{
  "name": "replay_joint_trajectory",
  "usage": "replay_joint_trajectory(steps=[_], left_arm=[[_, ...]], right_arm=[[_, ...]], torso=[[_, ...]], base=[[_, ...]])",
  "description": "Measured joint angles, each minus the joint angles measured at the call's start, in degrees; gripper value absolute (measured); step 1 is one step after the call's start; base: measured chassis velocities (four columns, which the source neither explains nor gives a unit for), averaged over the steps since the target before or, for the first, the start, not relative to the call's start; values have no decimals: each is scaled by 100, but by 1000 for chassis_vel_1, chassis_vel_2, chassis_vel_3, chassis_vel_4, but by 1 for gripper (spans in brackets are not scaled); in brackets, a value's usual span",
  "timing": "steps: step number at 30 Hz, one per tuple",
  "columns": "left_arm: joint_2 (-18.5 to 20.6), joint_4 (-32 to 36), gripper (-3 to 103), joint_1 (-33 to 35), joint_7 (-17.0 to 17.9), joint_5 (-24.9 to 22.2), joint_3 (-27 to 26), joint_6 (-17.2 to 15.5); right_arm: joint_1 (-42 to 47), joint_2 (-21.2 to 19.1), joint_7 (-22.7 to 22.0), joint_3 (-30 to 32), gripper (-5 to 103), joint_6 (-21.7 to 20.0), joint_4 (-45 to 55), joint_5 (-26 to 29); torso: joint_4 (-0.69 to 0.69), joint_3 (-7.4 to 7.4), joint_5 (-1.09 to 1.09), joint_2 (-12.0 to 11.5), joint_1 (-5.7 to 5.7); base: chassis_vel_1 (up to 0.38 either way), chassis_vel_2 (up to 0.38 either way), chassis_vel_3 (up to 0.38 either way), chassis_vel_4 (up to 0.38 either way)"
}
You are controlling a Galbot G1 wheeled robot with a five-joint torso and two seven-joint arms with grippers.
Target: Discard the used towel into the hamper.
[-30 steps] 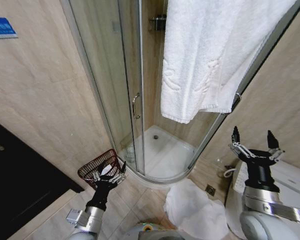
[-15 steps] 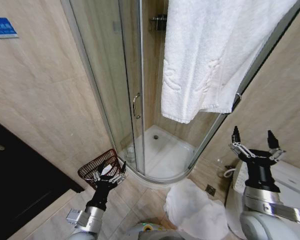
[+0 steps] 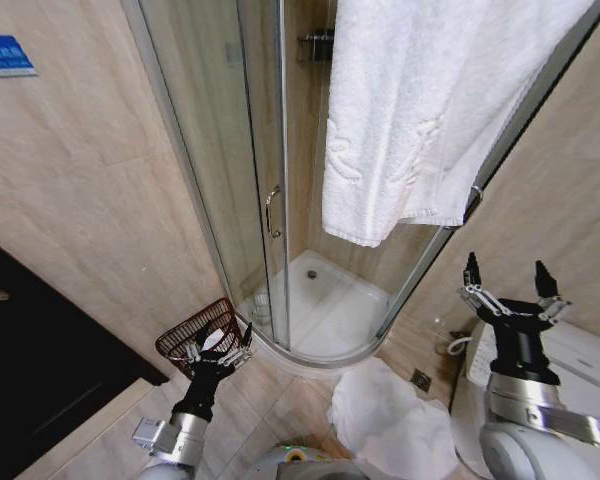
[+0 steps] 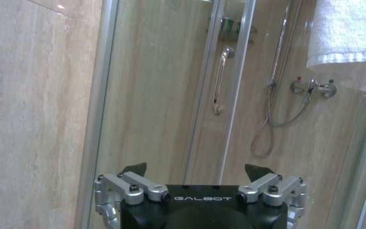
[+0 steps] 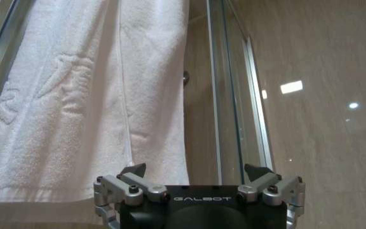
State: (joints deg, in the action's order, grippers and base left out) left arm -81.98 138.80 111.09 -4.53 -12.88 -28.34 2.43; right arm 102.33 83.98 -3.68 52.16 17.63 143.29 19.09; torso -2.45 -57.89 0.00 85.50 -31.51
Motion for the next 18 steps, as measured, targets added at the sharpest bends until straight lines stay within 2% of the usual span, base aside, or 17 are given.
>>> replay_joint_trajectory(steps=[18], left_arm=[[0, 0, 100, 0, 0, 0, 0, 0]], right_arm=[[0, 0, 0, 0, 100, 6, -5, 0]], torso=[[0, 0, 0, 0, 0]], base=[[0, 0, 0, 0]])
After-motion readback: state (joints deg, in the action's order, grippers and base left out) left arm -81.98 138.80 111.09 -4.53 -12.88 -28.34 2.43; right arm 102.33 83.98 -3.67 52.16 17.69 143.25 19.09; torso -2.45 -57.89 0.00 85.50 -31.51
